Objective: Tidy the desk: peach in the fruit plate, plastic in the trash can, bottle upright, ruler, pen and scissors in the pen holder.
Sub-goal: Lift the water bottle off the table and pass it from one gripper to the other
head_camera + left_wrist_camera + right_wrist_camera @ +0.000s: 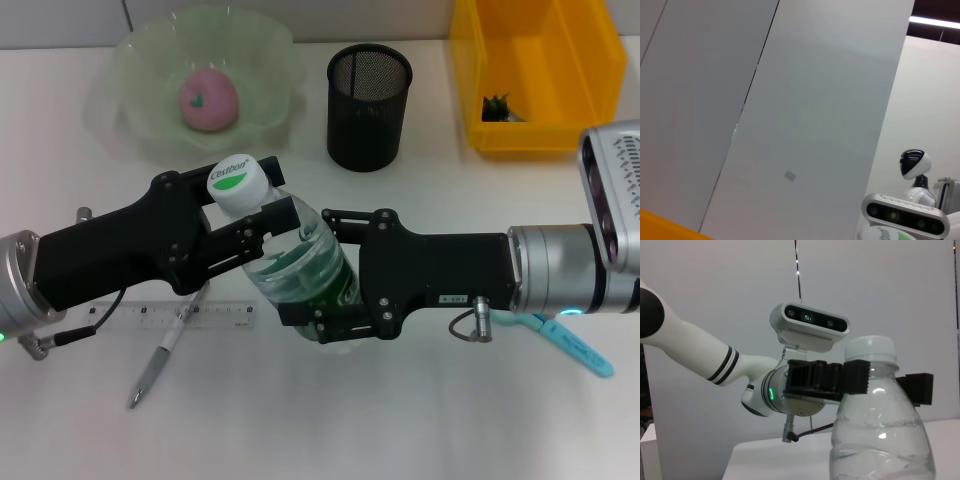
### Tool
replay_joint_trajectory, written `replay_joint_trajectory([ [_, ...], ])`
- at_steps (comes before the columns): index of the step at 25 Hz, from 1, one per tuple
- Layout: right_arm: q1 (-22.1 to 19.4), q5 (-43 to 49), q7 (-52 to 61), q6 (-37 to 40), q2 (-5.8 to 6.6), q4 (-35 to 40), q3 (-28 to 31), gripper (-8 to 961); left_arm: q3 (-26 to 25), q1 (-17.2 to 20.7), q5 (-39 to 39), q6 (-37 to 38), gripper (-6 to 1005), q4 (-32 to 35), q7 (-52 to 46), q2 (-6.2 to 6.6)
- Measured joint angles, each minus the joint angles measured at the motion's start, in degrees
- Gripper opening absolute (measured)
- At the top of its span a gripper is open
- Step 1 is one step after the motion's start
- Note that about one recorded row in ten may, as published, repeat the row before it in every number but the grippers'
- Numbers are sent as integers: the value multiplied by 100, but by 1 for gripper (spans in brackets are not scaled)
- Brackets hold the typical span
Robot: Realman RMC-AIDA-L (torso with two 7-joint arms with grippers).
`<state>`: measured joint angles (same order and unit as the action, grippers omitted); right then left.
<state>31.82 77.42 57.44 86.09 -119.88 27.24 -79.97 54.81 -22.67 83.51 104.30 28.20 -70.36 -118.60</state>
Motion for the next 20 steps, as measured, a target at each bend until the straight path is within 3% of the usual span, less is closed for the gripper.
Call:
replay_joint_trajectory([
  [2,0,-48,-41,-15,0,0,-48,768,-16,3,-2,0,495,0,-4,1],
  [20,0,-203,-105,-67,-1,-76,-53,770,-79,3,-58,-58,466,-54,57,-7],
])
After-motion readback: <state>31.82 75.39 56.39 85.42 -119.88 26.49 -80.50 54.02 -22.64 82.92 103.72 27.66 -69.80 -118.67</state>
